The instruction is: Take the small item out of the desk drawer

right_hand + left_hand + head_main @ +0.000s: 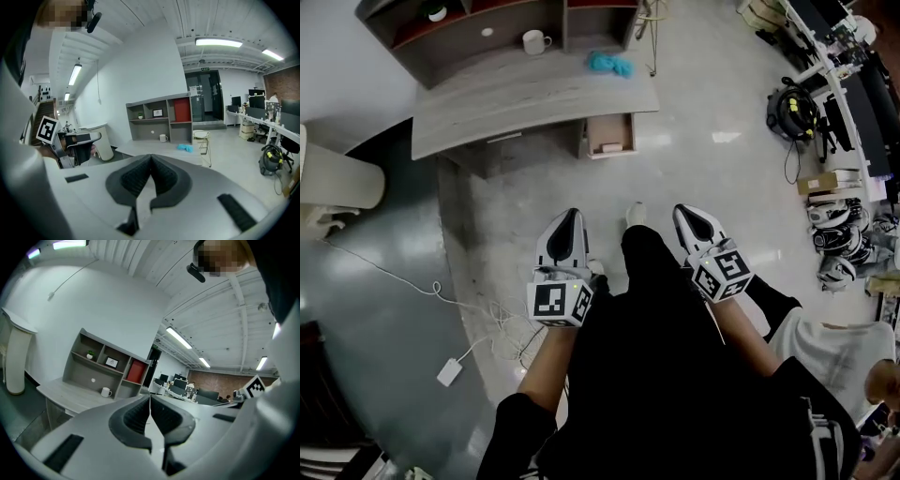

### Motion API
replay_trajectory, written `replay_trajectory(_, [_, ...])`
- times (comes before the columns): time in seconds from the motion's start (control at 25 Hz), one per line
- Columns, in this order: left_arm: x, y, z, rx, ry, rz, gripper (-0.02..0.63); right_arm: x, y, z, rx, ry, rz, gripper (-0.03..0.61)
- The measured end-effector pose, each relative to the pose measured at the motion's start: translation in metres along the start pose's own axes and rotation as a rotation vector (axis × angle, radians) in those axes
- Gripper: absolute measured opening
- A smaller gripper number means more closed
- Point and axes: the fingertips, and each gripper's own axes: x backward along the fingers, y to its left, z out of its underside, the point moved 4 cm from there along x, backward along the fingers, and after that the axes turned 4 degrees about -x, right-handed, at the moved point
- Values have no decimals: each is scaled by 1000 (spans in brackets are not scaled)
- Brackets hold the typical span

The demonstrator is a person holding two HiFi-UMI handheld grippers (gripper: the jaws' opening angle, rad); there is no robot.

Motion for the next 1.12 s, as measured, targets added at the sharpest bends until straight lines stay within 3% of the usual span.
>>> replay_trajectory(0.28, [-26, 20, 6, 13, 15, -80, 11, -66, -36, -7, 33, 37, -84, -2])
replay_trajectory(0.64, [-128, 44, 19, 56, 91, -205, 11, -184, -112, -19, 78, 158, -224, -2])
replay_trajectory(0.88, [-190, 43, 10, 38, 106, -256, 11, -248, -152, 4, 148, 284, -310, 2])
replay_trajectory(1.12, [-226, 46, 20, 61, 138, -354, 11, -322, -186, 46, 313, 437, -401, 57])
